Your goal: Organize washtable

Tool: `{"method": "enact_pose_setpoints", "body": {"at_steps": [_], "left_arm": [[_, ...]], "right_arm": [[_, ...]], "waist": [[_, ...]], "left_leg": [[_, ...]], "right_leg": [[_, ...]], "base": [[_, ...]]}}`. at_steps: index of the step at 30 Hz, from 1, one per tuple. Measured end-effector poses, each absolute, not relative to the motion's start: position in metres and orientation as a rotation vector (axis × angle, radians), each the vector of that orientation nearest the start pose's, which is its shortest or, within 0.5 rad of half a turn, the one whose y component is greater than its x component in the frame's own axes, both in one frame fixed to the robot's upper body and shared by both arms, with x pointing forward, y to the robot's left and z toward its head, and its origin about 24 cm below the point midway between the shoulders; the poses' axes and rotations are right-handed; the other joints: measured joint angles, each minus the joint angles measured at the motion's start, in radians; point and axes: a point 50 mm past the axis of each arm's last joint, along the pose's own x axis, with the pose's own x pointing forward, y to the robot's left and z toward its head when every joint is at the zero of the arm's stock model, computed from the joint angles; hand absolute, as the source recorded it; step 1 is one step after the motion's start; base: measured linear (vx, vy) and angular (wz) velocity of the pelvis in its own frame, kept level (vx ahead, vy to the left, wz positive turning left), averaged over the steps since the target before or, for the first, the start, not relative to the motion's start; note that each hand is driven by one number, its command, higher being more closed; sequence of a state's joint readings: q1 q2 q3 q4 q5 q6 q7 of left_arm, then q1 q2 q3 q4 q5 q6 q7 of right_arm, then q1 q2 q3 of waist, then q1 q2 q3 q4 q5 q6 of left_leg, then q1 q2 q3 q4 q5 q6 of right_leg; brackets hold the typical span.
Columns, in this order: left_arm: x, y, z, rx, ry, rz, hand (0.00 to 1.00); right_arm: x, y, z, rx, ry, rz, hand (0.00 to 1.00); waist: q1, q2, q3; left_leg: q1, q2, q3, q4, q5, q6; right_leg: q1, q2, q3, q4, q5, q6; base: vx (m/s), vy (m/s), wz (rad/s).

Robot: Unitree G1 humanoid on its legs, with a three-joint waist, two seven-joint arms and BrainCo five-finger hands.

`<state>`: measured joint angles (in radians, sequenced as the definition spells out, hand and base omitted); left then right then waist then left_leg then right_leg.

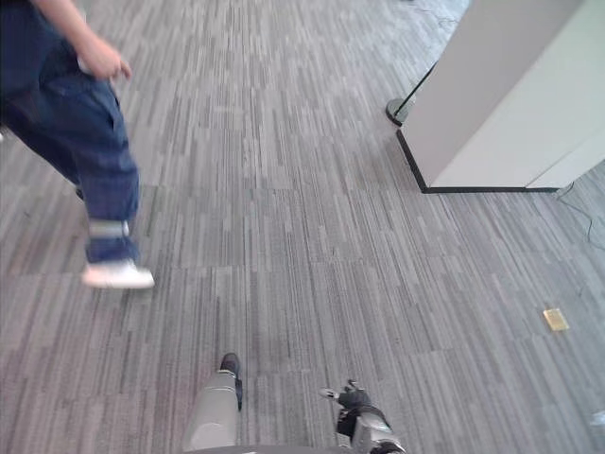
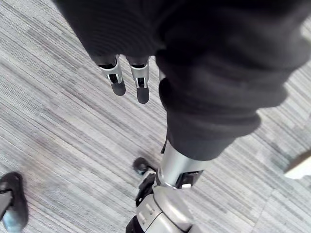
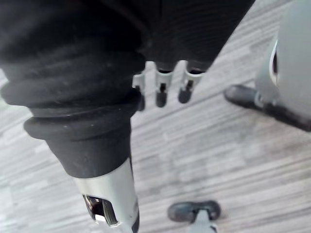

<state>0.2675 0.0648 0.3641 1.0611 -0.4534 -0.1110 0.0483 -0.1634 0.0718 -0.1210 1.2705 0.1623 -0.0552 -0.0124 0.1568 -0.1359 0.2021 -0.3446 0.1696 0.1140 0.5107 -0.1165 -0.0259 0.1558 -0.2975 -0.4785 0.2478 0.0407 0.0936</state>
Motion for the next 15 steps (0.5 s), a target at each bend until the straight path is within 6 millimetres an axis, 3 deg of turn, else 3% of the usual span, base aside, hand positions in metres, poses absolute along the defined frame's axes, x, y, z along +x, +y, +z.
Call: {"method": "enact_pose_setpoints", "body": {"at_steps": [1,2,3,4,5,6,8,10,11,12,13,14,15], "left_arm": [[0.007,0.230,-0.165,-0.453,1.080,0.820,0.00],[0.004,0.231,-0.165,-0.451,1.087,0.827,0.00],[0.004,0.230,-0.165,-0.453,1.088,0.824,0.00],[0.005,0.228,-0.165,-0.457,1.087,0.818,0.00],[0.008,0.229,-0.165,-0.455,1.083,0.814,0.00],[0.010,0.229,-0.165,-0.453,1.081,0.810,0.00],[0.013,0.228,-0.165,-0.442,1.091,0.788,0.00],[0.024,0.229,-0.165,-0.421,1.077,0.754,0.00],[0.035,0.230,-0.164,-0.415,1.059,0.732,0.00],[0.040,0.229,-0.164,-0.414,1.050,0.722,0.00],[0.050,0.229,-0.163,-0.406,1.033,0.700,0.00],[0.054,0.230,-0.162,-0.387,1.027,0.680,0.00],[0.054,0.228,-0.162,-0.370,1.032,0.662,0.00]], "right_arm": [[0.146,-0.127,-0.157,0.248,1.067,-0.126,0.00],[0.140,-0.132,-0.159,0.260,1.073,-0.159,0.00],[0.137,-0.136,-0.159,0.261,1.069,-0.174,0.00],[0.135,-0.143,-0.160,0.260,1.060,-0.199,0.00],[0.135,-0.143,-0.159,0.276,1.054,-0.211,0.00],[0.133,-0.143,-0.160,0.279,1.059,-0.215,0.00],[0.132,-0.147,-0.160,0.280,1.048,-0.231,0.00],[0.137,-0.151,-0.157,0.299,1.006,-0.251,0.00],[0.142,-0.154,-0.154,0.310,0.972,-0.264,0.00],[0.145,-0.156,-0.153,0.319,0.957,-0.275,0.00],[0.147,-0.161,-0.152,0.321,0.945,-0.292,0.00],[0.145,-0.164,-0.153,0.321,0.953,-0.301,0.00],[0.143,-0.168,-0.153,0.318,0.955,-0.313,0.00]], "waist": [[-0.003,-0.006,-0.003],[-0.007,-0.019,-0.017],[-0.010,-0.015,-0.021],[-0.020,0.010,-0.025],[-0.041,0.019,-0.021],[-0.044,0.025,-0.019],[-0.056,0.055,-0.016],[-0.072,0.062,-0.015],[-0.083,0.065,-0.013],[-0.091,0.070,-0.010],[-0.091,0.078,-0.005],[-0.090,0.075,-0.004],[-0.094,0.073,-0.005]], "left_leg": [[0.032,-0.024,0.008,-0.003,-0.017,0.016],[0.102,-0.069,0.036,-0.033,-0.039,0.049],[0.136,-0.088,0.046,-0.048,-0.052,0.067],[0.198,-0.106,0.064,-0.086,-0.085,0.106],[0.258,-0.130,0.059,-0.124,-0.101,0.123],[0.295,-0.138,0.056,-0.151,-0.103,0.126],[0.428,-0.156,0.028,-0.260,-0.108,0.135],[0.479,-0.167,-0.002,-0.318,-0.116,0.143],[0.498,-0.173,-0.017,-0.339,-0.125,0.144],[0.506,-0.172,-0.026,-0.342,-0.133,0.145],[0.533,-0.171,-0.032,-0.355,-0.149,0.145],[0.566,-0.179,-0.033,-0.373,-0.166,0.136],[0.590,-0.186,-0.037,-0.371,-0.190,0.120]], "right_leg": [[-0.001,-0.035,0.010,0.042,0.021,-0.028],[-0.003,-0.103,0.002,0.126,0.087,-0.111],[-0.006,-0.137,-0.009,0.169,0.138,-0.151],[-0.045,-0.194,-0.010,0.347,0.210,-0.199],[-0.124,-0.231,0.000,0.606,0.178,-0.195],[-0.154,-0.230,0.016,0.697,0.145,-0.184],[-0.230,-0.158,-0.005,0.847,0.005,-0.157],[-0.310,-0.091,-0.063,0.787,-0.113,-0.117],[-0.366,-0.056,-0.121,0.660,-0.162,-0.105],[-0.386,-0.037,-0.155,0.571,-0.164,-0.099],[-0.412,0.010,-0.226,0.349,-0.132,-0.072],[-0.419,0.058,-0.295,0.118,-0.057,-0.016],[-0.438,0.084,-0.312,0.029,-0.025,-0.011]], "base": [[0.54,0.435,-0.13],[0.43,0.286,0.07],[0.54,0.337,0.11],[0.49,0.356,0.22],[0.46,0.365,0.19],[0.43,0.338,0.17],[0.46,0.292,0.14],[0.38,0.177,0.34],[0.22,0.074,0.37],[0.24,0.066,0.43],[0.36,0.069,0.31],[0.39,0.061,0.30],[0.54,0.052,0.27]]}}
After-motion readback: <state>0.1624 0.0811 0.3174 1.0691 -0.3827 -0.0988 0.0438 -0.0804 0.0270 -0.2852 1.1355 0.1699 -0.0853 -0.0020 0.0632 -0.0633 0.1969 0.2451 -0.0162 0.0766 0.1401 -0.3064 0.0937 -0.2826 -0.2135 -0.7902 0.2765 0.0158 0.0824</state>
